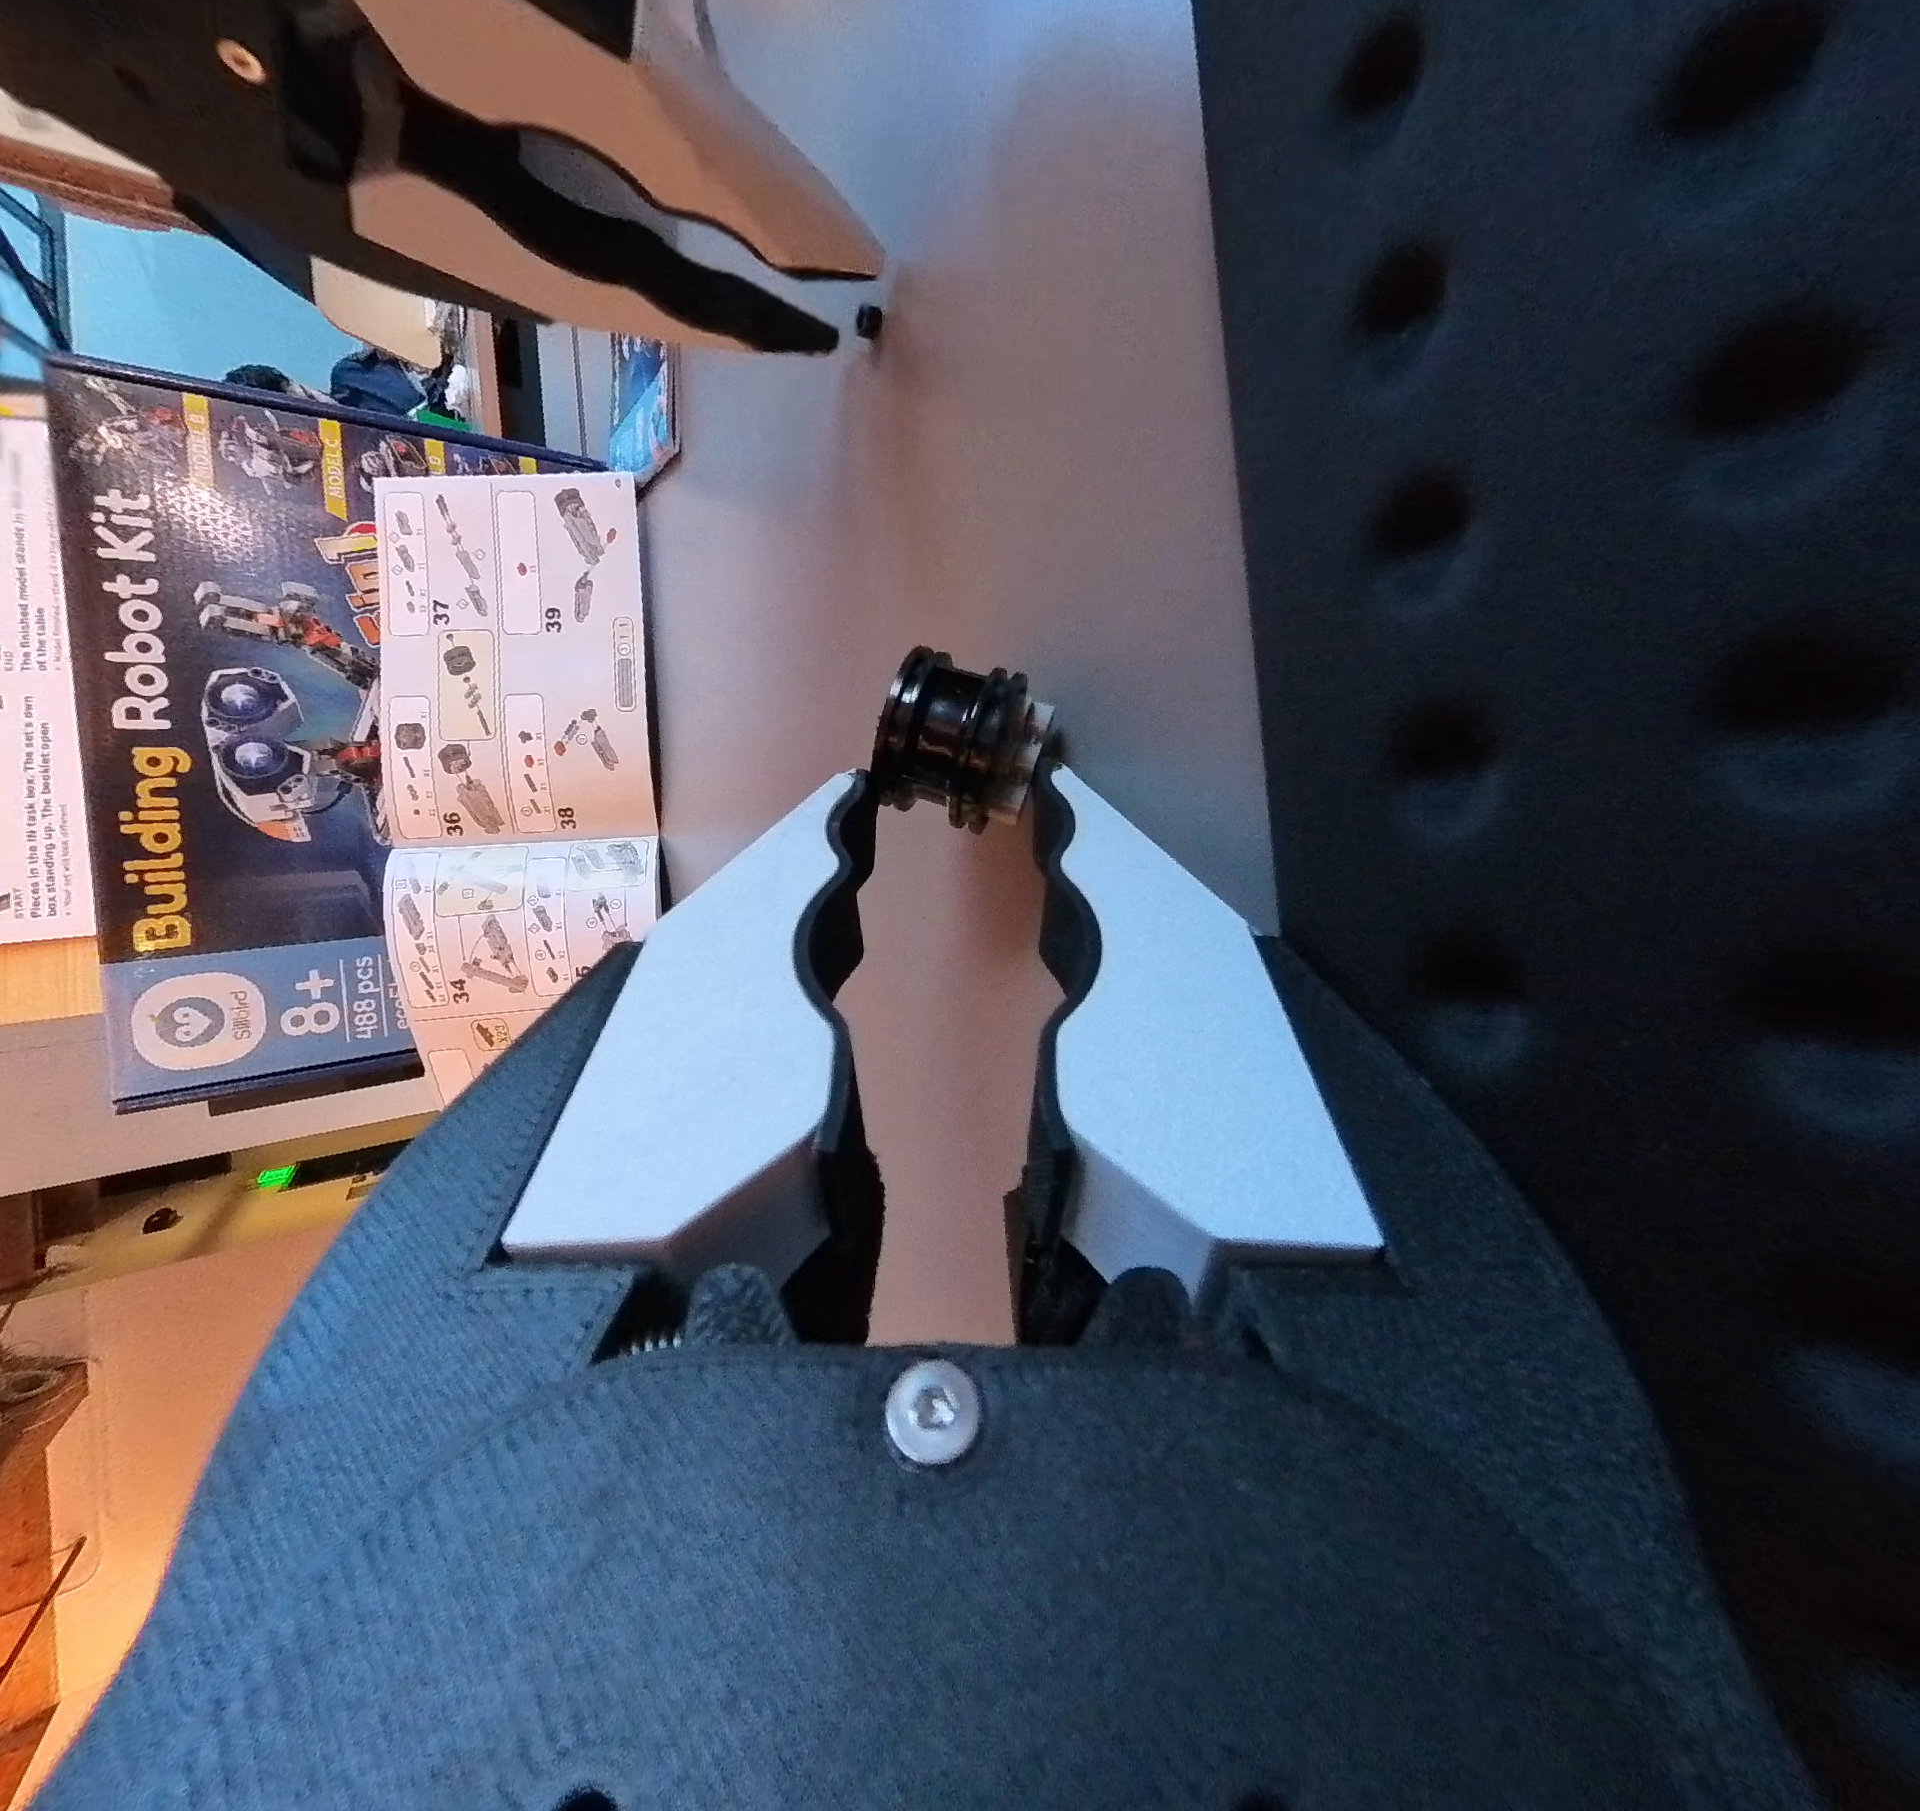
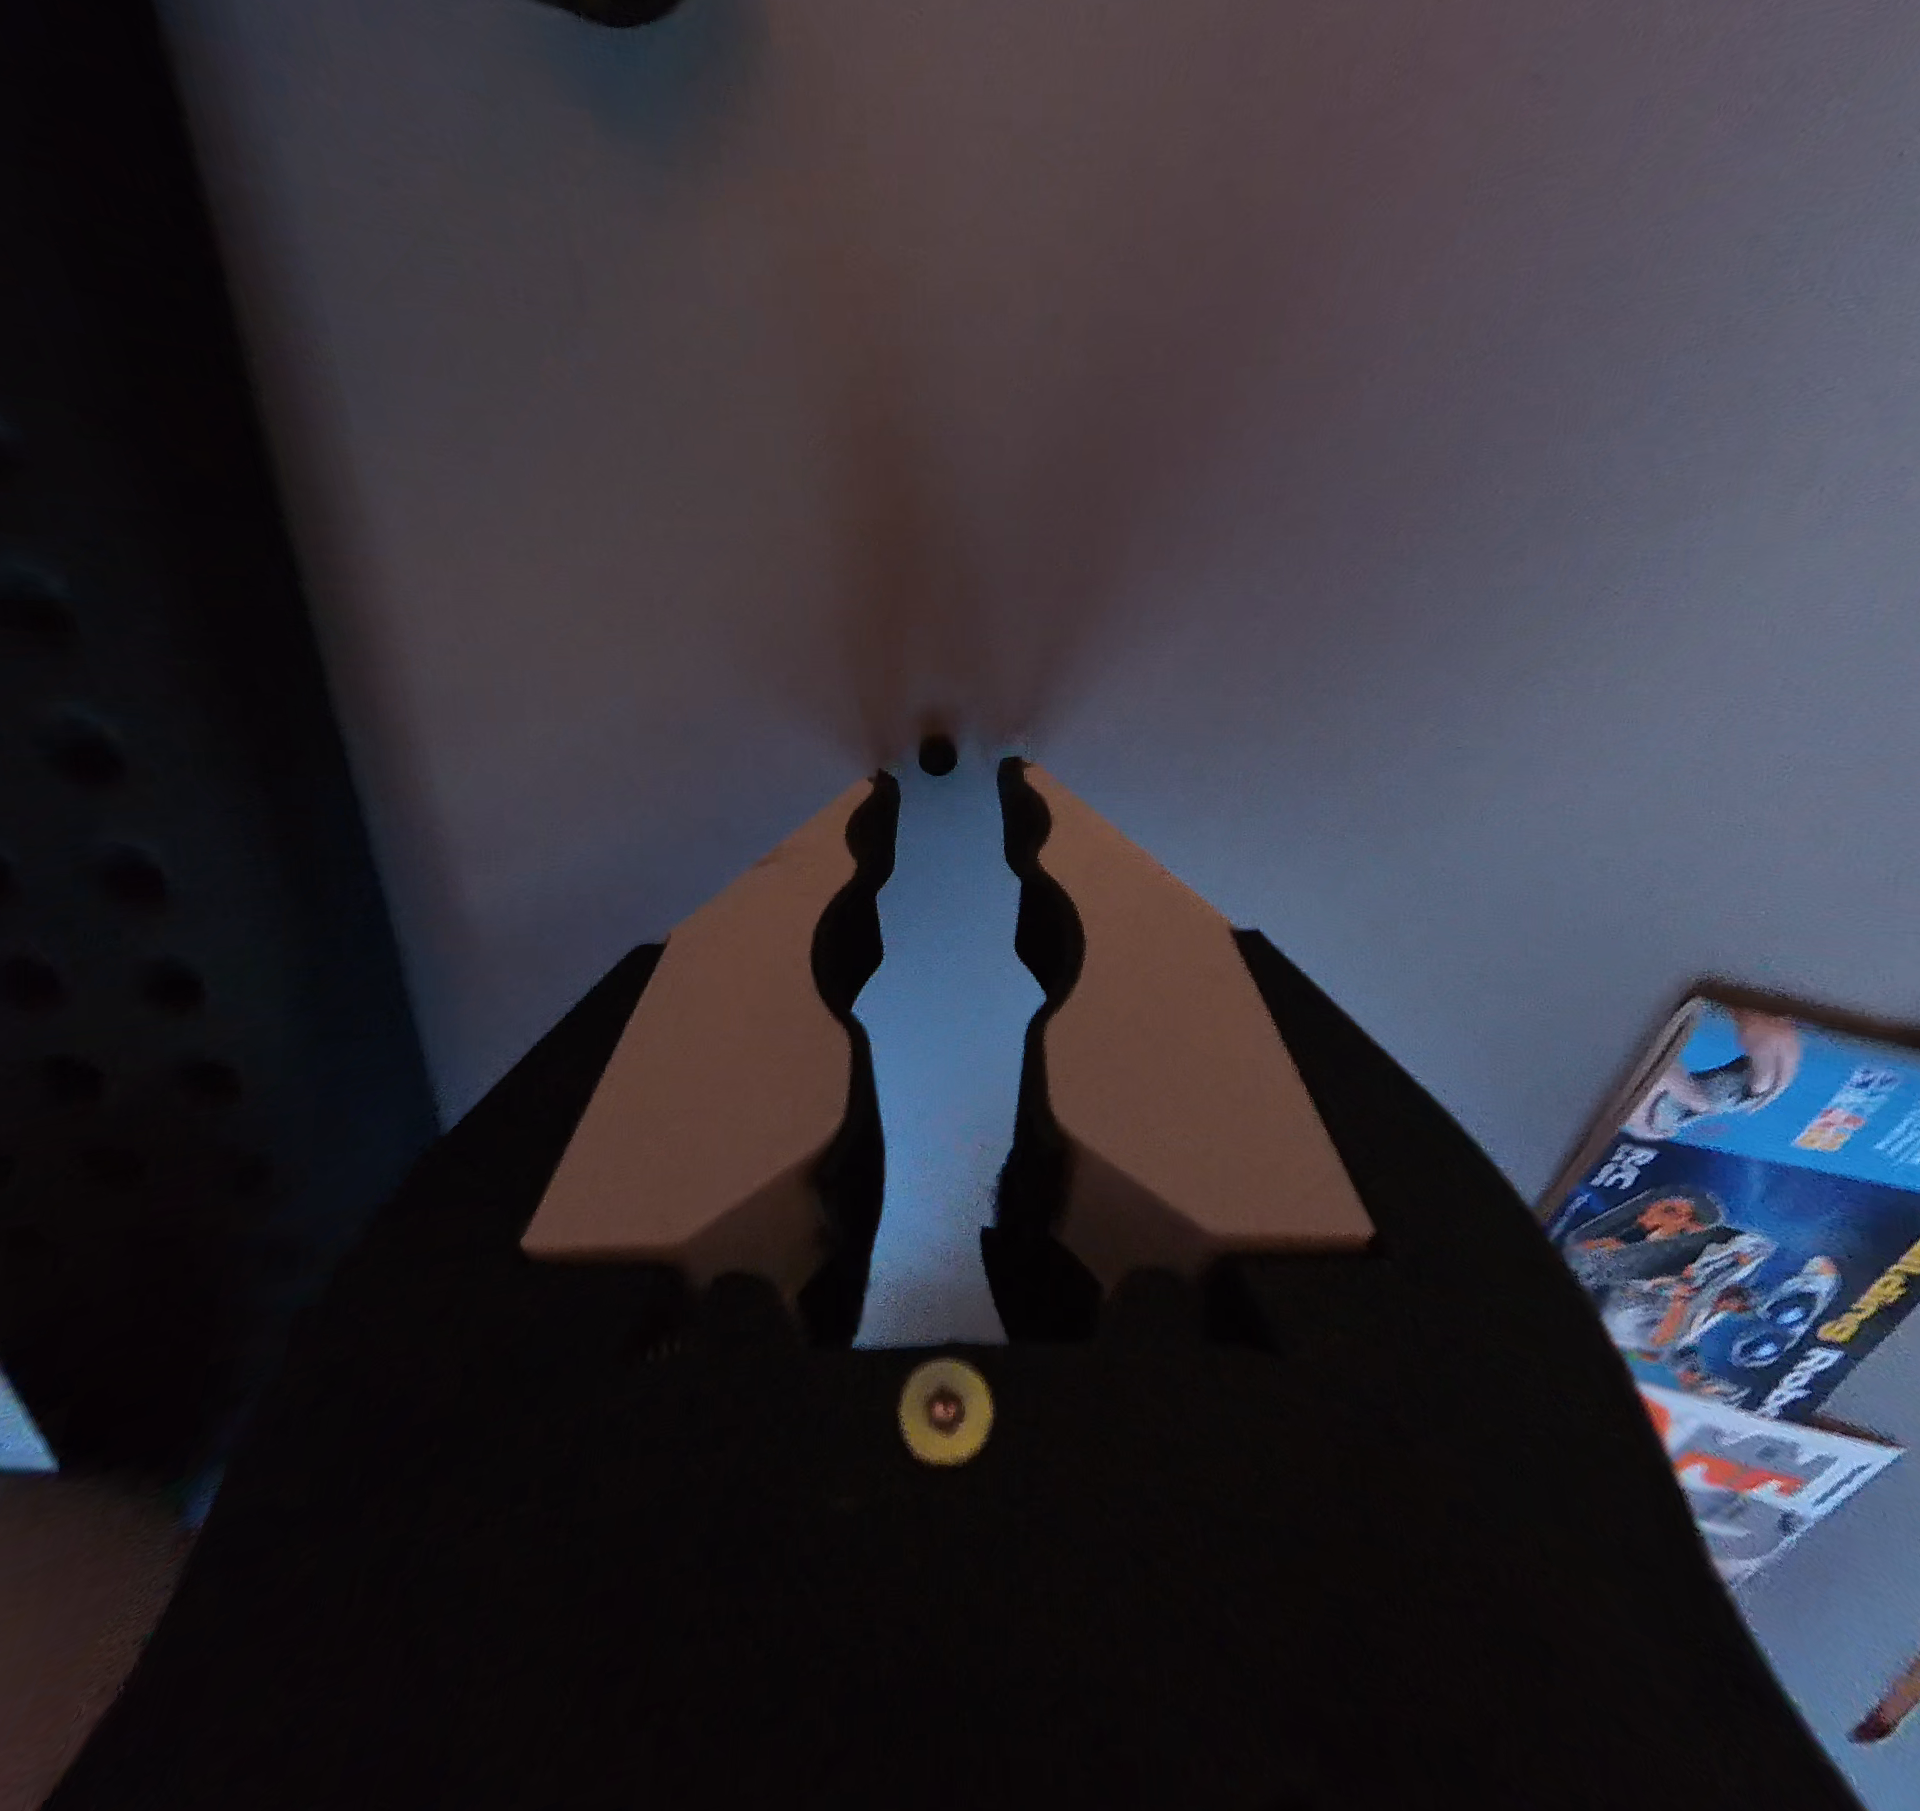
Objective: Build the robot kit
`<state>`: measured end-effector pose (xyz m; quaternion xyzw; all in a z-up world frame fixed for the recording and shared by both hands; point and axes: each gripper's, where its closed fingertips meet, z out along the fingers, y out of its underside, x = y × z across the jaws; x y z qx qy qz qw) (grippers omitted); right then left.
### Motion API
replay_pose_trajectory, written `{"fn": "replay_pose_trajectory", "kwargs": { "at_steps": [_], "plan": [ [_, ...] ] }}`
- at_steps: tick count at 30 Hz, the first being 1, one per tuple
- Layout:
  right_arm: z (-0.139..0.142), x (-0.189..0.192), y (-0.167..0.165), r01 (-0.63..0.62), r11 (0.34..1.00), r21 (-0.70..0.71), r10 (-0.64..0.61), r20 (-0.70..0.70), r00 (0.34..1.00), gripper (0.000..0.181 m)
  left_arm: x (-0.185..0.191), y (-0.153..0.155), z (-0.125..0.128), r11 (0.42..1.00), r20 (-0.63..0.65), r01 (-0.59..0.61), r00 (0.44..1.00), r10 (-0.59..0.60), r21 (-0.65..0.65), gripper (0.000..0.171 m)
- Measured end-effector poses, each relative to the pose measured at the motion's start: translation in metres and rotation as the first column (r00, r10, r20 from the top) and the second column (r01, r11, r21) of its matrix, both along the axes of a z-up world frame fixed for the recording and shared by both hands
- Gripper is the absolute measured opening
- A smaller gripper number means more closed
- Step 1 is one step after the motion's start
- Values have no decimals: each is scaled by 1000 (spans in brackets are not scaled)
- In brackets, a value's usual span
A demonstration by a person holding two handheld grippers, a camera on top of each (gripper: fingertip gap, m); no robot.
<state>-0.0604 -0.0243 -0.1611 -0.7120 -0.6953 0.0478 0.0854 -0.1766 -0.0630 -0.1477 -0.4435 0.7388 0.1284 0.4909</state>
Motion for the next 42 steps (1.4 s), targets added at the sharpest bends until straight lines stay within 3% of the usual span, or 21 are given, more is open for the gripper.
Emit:
{"fn": "replay_pose_trajectory", "kwargs": {
  "at_steps": [6, 17, 33, 37, 42],
  "plan": [
    [9, -6, -3, -135, 989, 66, 139, -58, 989, 15, 0, 0, 0, 1000, 0, 0, 1000, 0, -1, 29],
    [2, -8, -1, 10, 1000, -28, -13, -117, 993, 12, 1, -1, -1, 1000, 2, 0, 1000, 0, -6, 29],
    [-2, -7, -2, 20, 999, -35, -25, -127, 992, 6, 1, -1, -1, 1000, 5, 0, 1000, 0, -11, 29],
    [14, -26, -7, -28, 999, -16, 23, -259, 966, 6, 1, -1, -1, 1000, 5, 0, 1000, 0, -11, 29],
    [42, -58, -20, -149, 983, 105, 181, -442, 878, 6, 1, -1, -1, 1000, 5, 4, 1000, -4, -11, 29]
  ]
}}
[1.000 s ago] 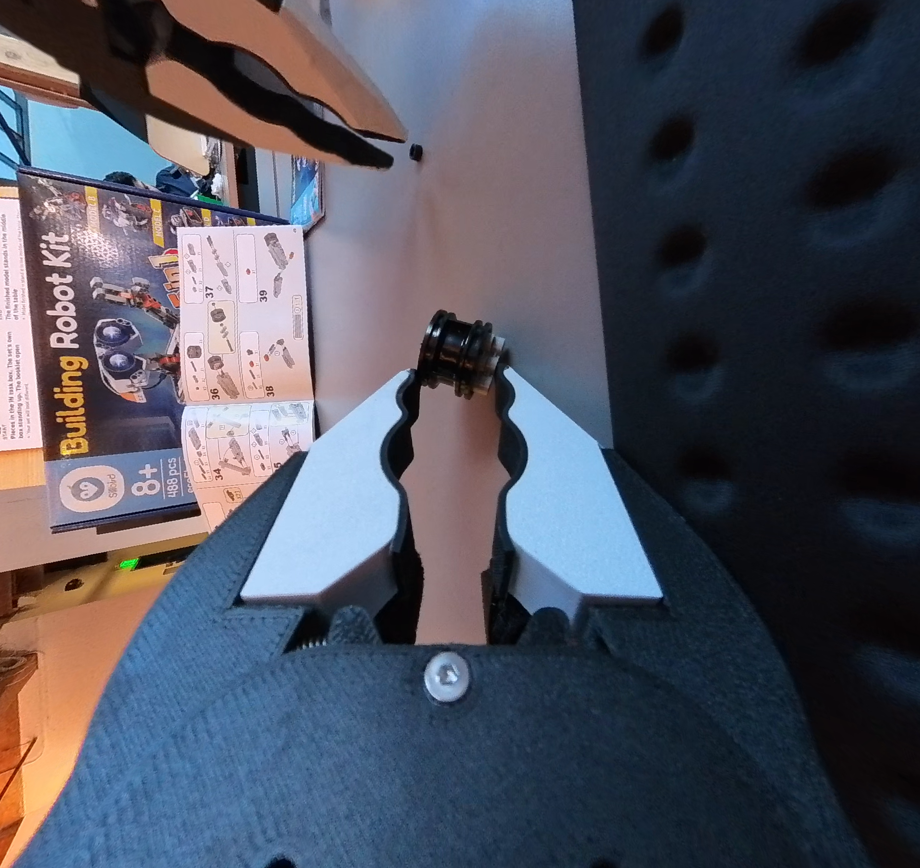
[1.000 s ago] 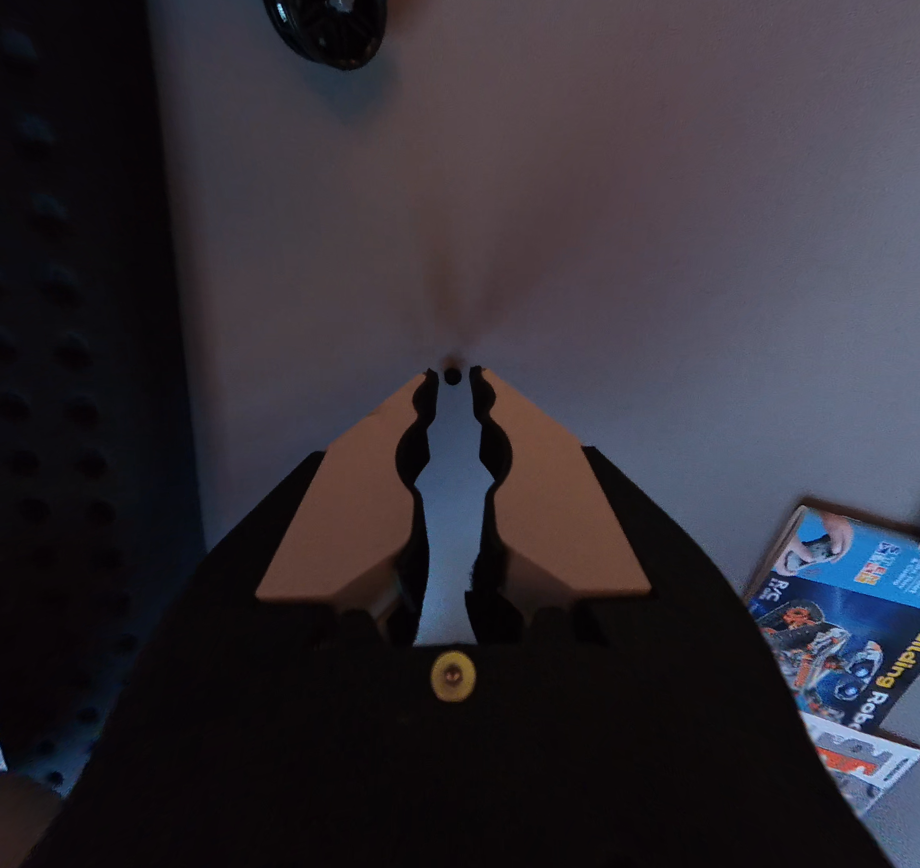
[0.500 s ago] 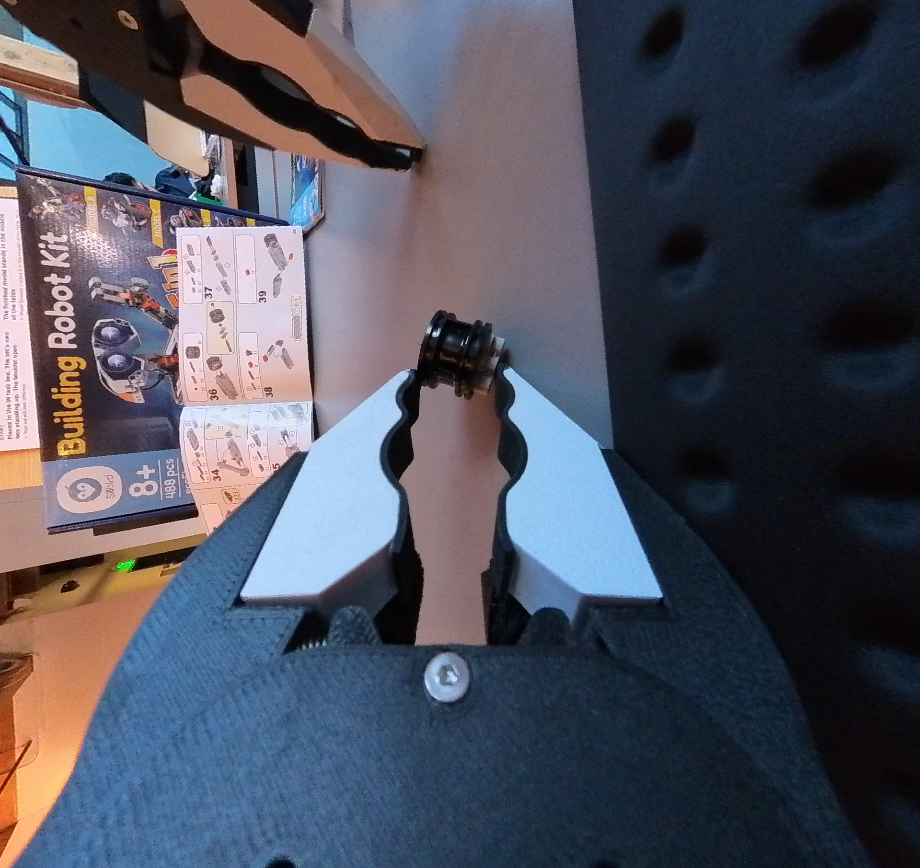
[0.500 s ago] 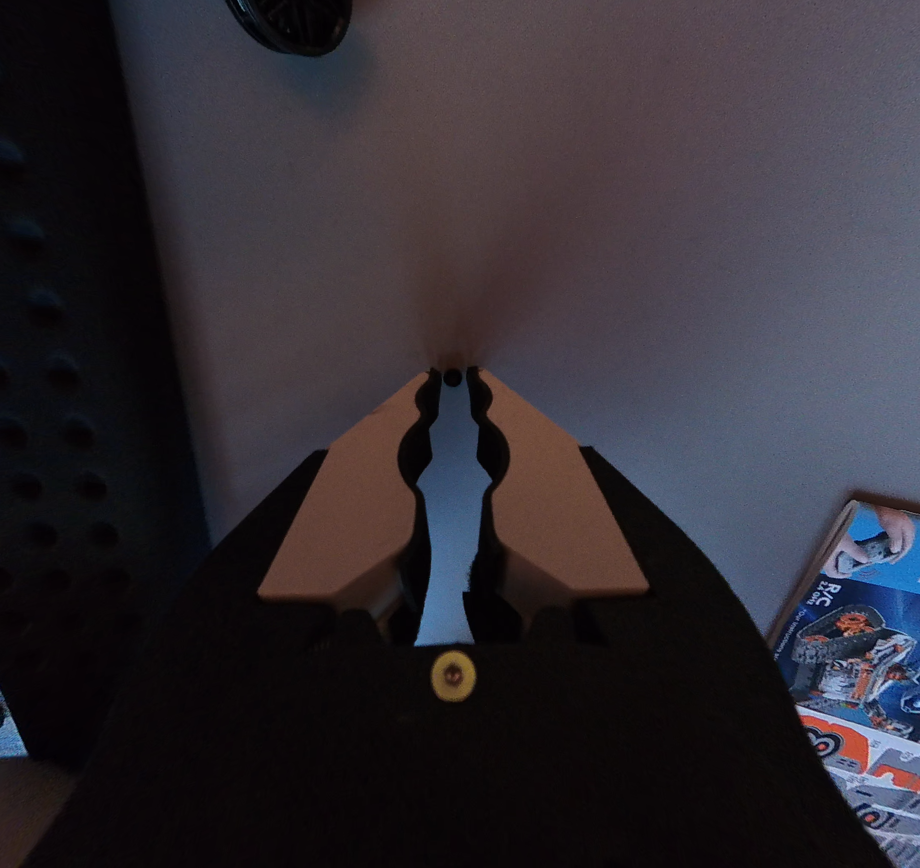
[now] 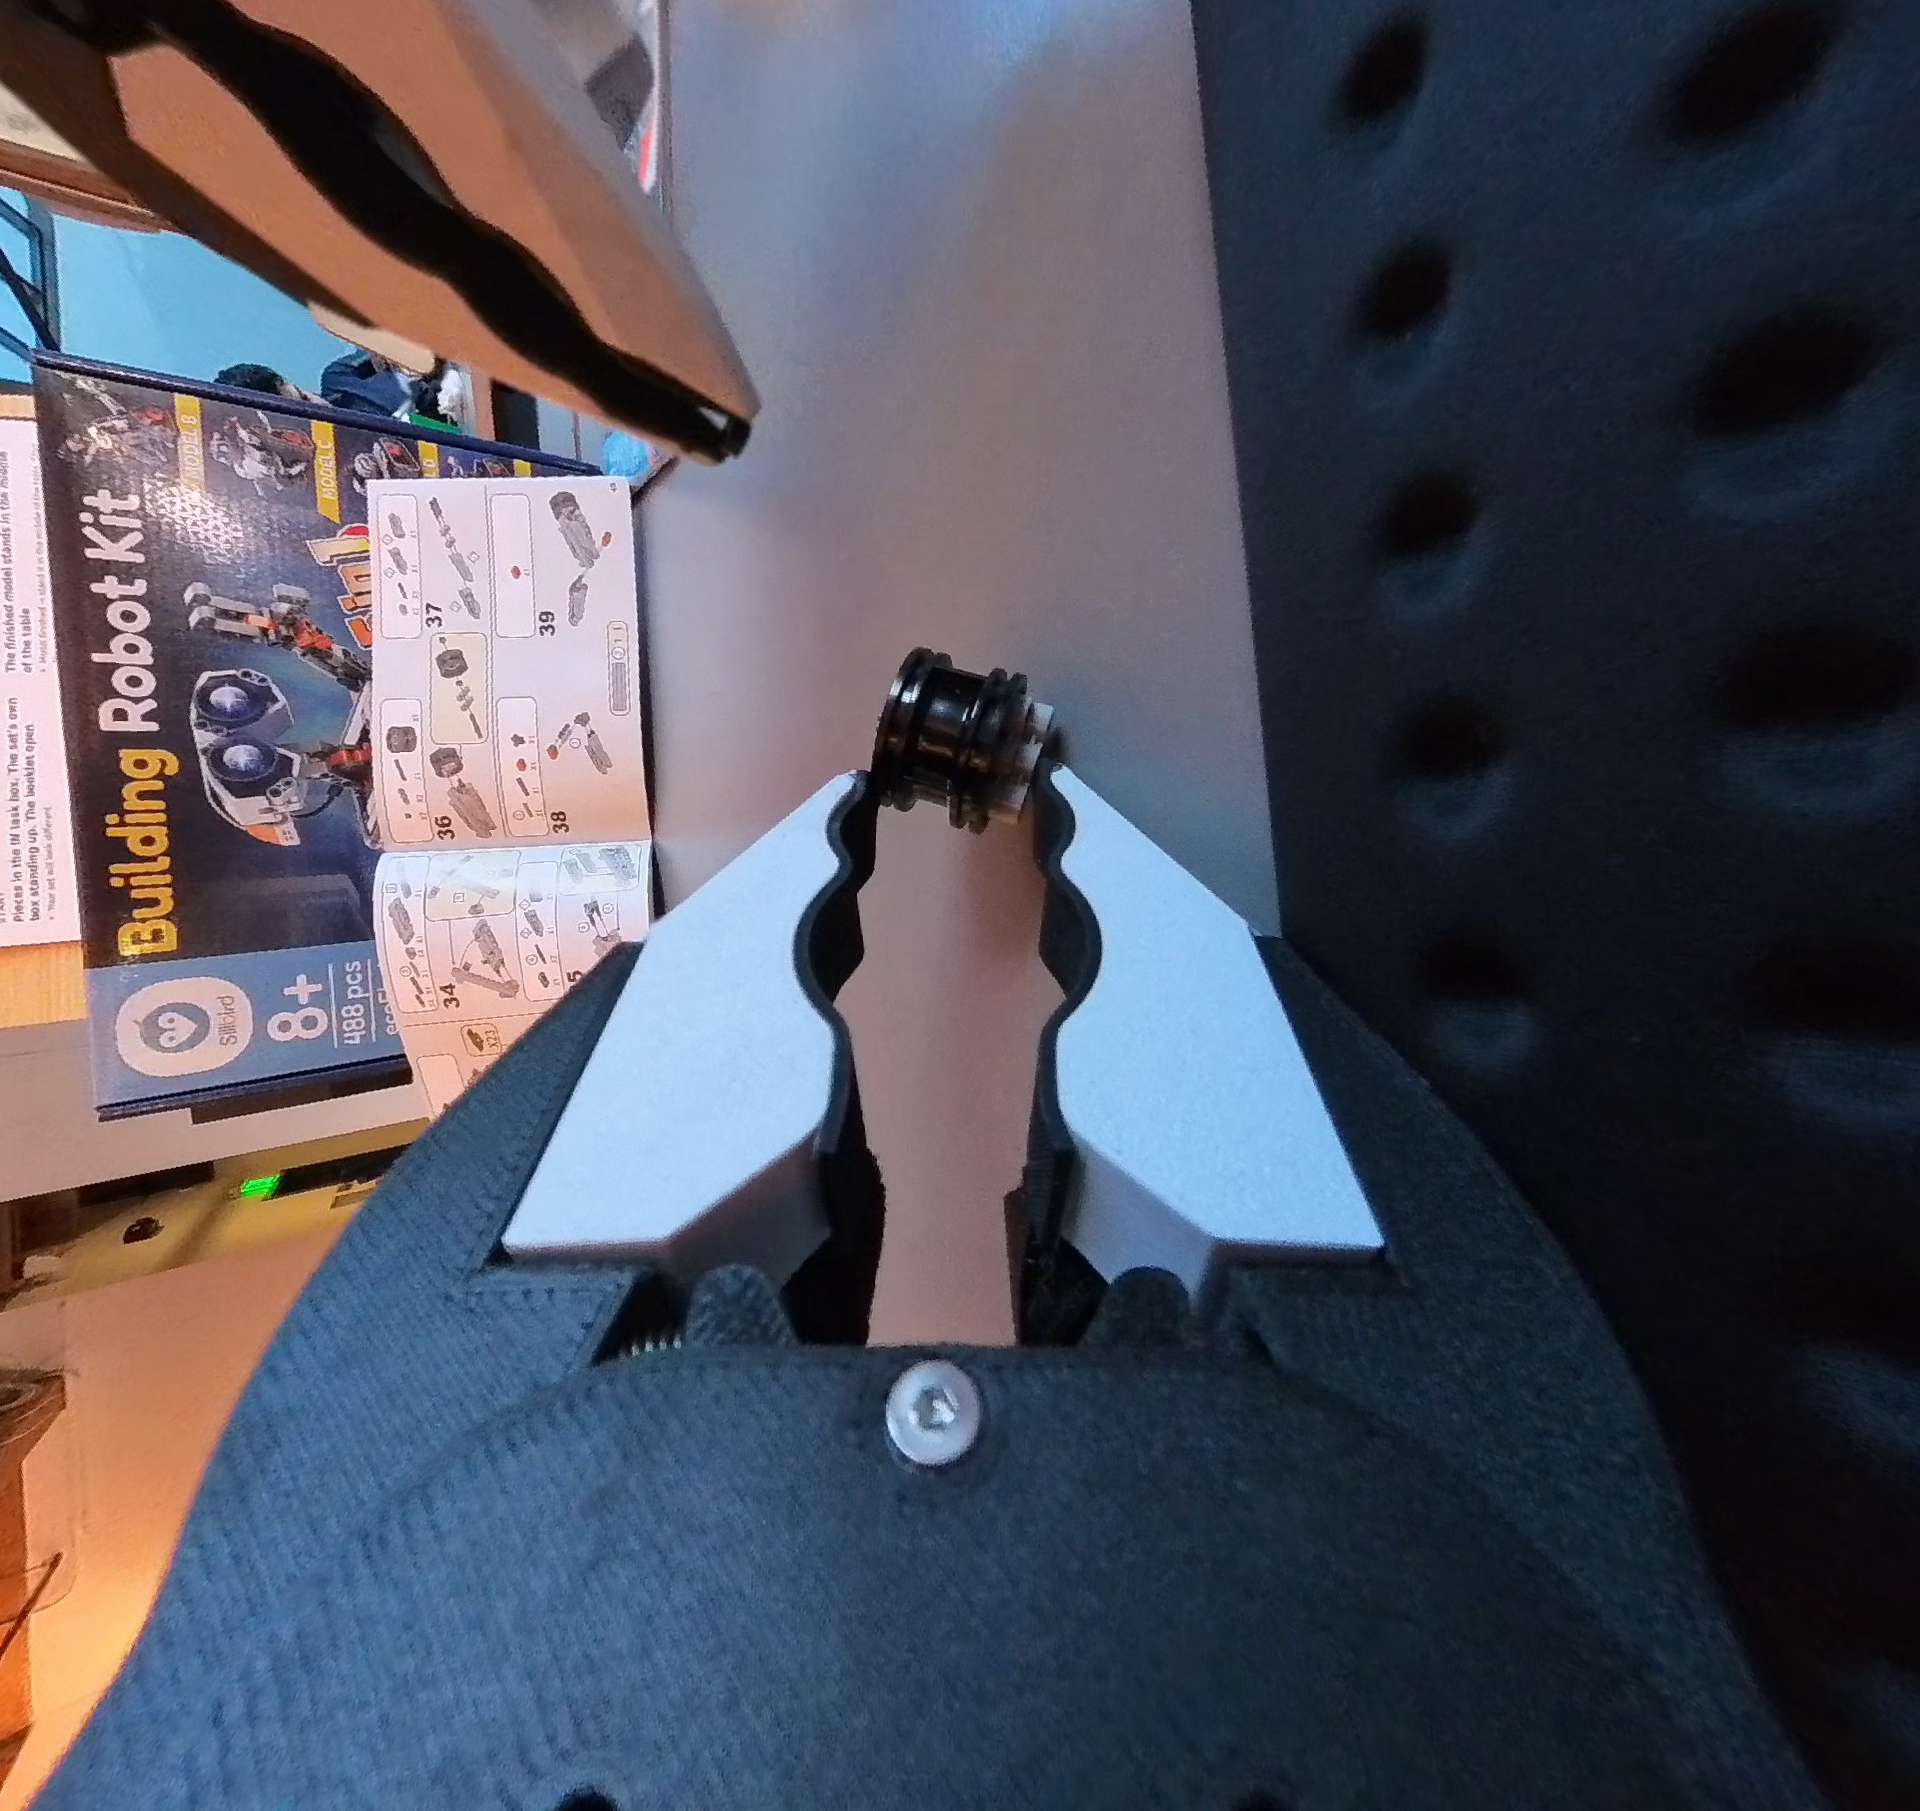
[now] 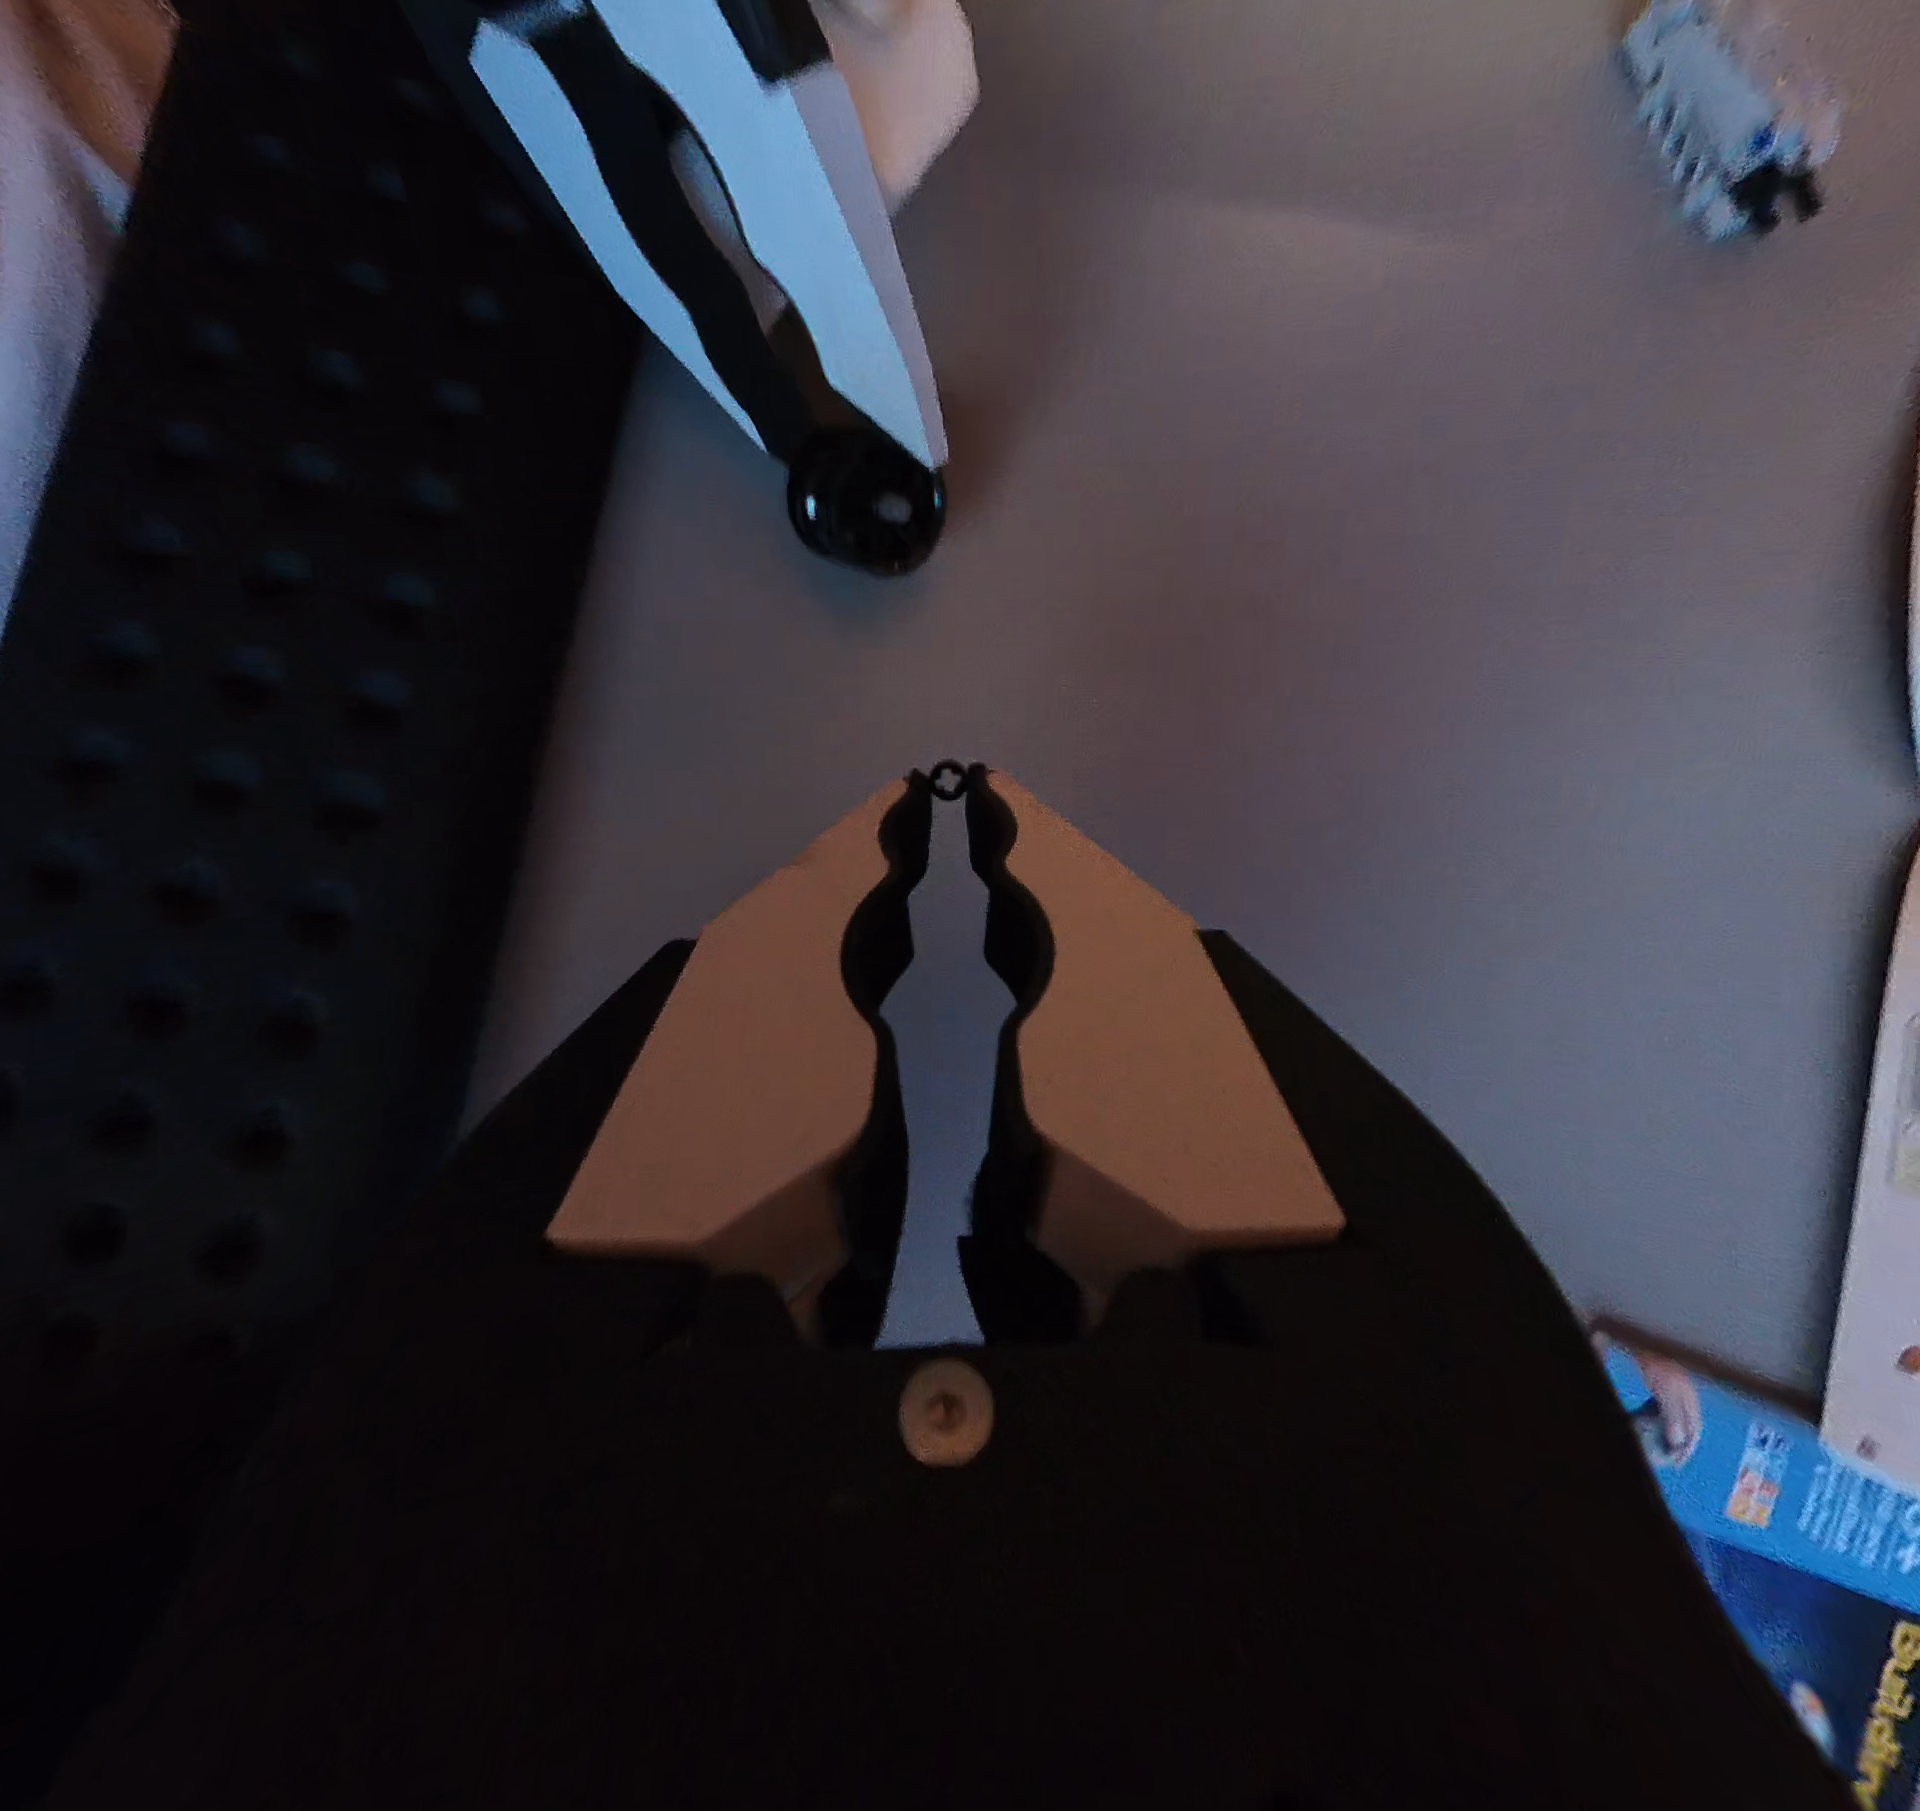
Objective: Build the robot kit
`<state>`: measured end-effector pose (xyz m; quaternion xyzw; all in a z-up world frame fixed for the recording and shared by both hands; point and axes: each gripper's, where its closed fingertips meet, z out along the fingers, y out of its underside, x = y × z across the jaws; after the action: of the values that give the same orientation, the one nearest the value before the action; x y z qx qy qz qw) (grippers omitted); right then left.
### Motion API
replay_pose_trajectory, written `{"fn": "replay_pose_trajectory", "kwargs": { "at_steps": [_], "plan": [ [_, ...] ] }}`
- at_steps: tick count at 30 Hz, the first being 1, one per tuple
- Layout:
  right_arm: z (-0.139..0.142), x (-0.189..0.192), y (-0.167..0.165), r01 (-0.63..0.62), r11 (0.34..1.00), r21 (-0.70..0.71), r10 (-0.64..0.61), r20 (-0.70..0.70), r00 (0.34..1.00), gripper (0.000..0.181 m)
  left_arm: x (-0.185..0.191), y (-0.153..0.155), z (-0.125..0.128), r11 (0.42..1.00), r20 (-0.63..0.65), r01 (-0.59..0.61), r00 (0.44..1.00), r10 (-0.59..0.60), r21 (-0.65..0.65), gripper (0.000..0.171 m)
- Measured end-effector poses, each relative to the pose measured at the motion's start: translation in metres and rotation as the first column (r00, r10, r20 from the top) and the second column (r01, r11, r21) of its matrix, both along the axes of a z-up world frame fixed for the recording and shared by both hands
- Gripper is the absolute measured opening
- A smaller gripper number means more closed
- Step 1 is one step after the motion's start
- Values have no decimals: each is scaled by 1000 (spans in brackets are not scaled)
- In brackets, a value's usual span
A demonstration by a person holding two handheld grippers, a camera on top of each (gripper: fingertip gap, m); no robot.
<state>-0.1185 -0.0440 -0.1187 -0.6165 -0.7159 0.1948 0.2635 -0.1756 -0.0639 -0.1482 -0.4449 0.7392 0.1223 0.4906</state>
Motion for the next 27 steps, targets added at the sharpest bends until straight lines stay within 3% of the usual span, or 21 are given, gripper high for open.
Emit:
{"fn": "replay_pose_trajectory", "kwargs": {
  "at_steps": [5, 8, 11, 14, 17, 21, 23, 27],
  "plan": [
    [8, -21, -4, -22, 1000, -18, 21, -62, 998, 6, 0, 0, 1, 1000, -2, 3, 1000, -3, 9, 29],
    [10, -37, -4, 60, 971, -232, -85, -100, 991, 6, 0, 0, 0, 1000, -4, 2, 1000, -2, 8, 29],
    [5, -45, -11, 116, 832, -542, -159, -33, 987, 6, 0, 0, 0, 1000, -7, 4, 1000, -4, 10, 29],
    [-1, -51, -12, 143, 706, -694, -175, 25, 984, 6, 0, 0, 0, 1000, -7, 3, 1000, -3, 9, 29],
    [-7, -53, -14, 184, 564, -805, -195, 87, 977, 6, 0, 0, 0, 1000, -5, 2, 1000, -2, 6, 29],
    [-14, -53, -16, 214, 452, -866, -208, 131, 969, 6, 0, 0, 0, 1000, -4, 3, 1000, -3, 2, 29],
    [-18, -53, -16, 210, 460, -863, -199, 131, 971, 6, 0, 0, 0, 1000, -4, 4, 1000, -4, 2, 29],
    [-18, -53, -16, 156, 574, -804, -157, 79, 984, 6, 0, 1, 1, 1000, -5, 1, 1000, -1, 5, 29]
  ]
}}
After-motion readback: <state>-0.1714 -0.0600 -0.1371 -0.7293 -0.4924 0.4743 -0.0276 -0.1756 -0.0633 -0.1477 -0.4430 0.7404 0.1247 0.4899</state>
